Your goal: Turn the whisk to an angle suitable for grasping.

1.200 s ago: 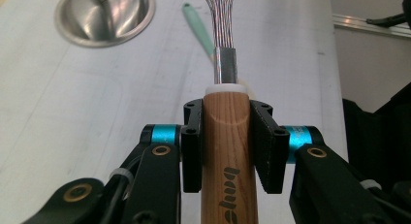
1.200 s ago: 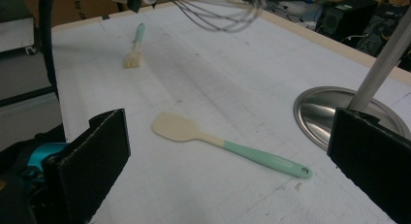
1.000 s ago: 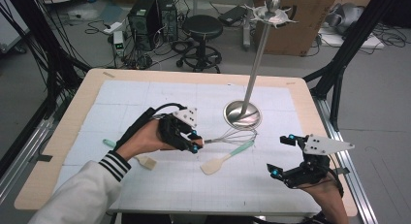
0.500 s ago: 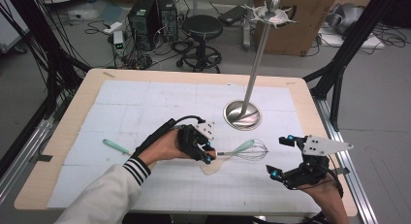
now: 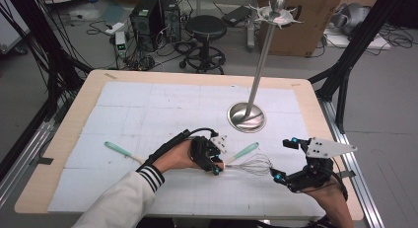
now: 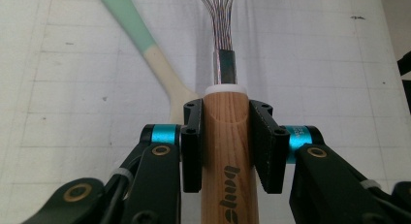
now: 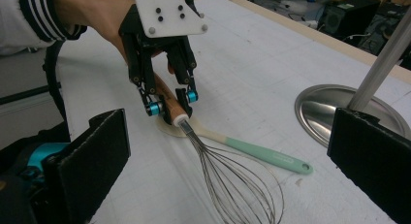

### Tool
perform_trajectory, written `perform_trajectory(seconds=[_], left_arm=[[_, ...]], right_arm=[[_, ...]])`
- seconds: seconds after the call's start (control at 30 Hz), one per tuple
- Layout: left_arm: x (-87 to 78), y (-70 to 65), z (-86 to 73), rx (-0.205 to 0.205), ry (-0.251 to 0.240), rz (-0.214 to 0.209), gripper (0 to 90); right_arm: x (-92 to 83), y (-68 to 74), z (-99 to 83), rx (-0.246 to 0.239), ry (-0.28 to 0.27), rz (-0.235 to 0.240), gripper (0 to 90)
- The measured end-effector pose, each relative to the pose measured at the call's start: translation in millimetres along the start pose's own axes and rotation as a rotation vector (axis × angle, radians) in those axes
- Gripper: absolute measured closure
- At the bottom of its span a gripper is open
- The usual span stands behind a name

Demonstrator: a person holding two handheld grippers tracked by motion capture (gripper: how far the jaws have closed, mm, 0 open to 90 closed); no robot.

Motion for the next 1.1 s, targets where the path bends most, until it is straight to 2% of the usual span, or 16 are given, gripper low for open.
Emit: perform_trajectory(seconds=[0.03, 0.1, 0.13, 0.17, 0.23, 0.33, 0.43, 0.57, 0.67, 0.93, 1.03, 1.1], left_arm=[[-0.2, 0.5, -0.6, 0.000, 0.006, -0.006, 68.4], [0.3, 0.8, -3.1, -0.025, 0.032, -0.003, 68.0], [-0.1, 1.6, -4.2, -0.023, 0.053, 0.018, 67.3], [-0.5, 2.4, -4.3, -0.023, 0.054, 0.042, 63.7], [-3.3, 3.9, -3.3, -0.004, 0.046, 0.053, 48.0], [-7.9, 2.0, -0.7, -0.009, 0.030, 0.055, 33.3], [-15.4, -0.8, 1.6, -0.034, 0.008, 0.042, 20.2], [-34.1, -1.4, 4.1, -0.080, -0.016, 0.065, 1.6], [-51.6, -1.6, 8.6, -0.081, -0.071, 0.086, 1.6], [-100.8, -9.2, 4.6, -0.043, -0.133, 0.151, 1.6], [-118.7, -11.3, -0.6, -0.054, -0.160, 0.156, 1.6], [-132.3, -11.3, -4.9, -0.073, -0.197, 0.168, 1.6]], right_arm=[[0.0, 0.0, 0.1, 0.000, 0.000, 0.001, 0.1], [0.1, 0.0, 0.0, 0.000, 0.000, 0.000, 0.1], [0.2, -0.2, -0.1, -0.001, 0.000, 0.000, 0.1], [0.2, -0.1, -0.3, 0.001, 0.002, 0.002, 0.1], [0.2, 0.1, -0.6, 0.003, 0.003, 0.003, 0.1], [0.1, -0.9, -1.0, 0.004, 0.000, -0.003, 0.1], [-0.2, -0.8, -1.4, 0.008, -0.001, -0.002, 0.1], [-0.2, -1.6, -3.4, 0.013, 0.005, -0.001, 0.0], [-0.7, -2.0, -4.0, 0.019, 0.005, -0.001, 0.1], [-5.6, -5.6, -3.4, 0.024, -0.015, -0.008, 0.1], [-8.3, -6.7, -3.2, 0.027, -0.021, -0.014, 0.1], [-10.0, -6.7, -3.3, 0.032, -0.024, -0.010, 0.1]])
Point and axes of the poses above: each handheld gripper's, and its own axes: x roughly forward along the jaws, z roughly out of its top, y roughly to its left, the point moved 5 cm from there along x, roughly forward along the jaws, and after that the axes turned 11 degrees about -y, right-handed, at the moved point
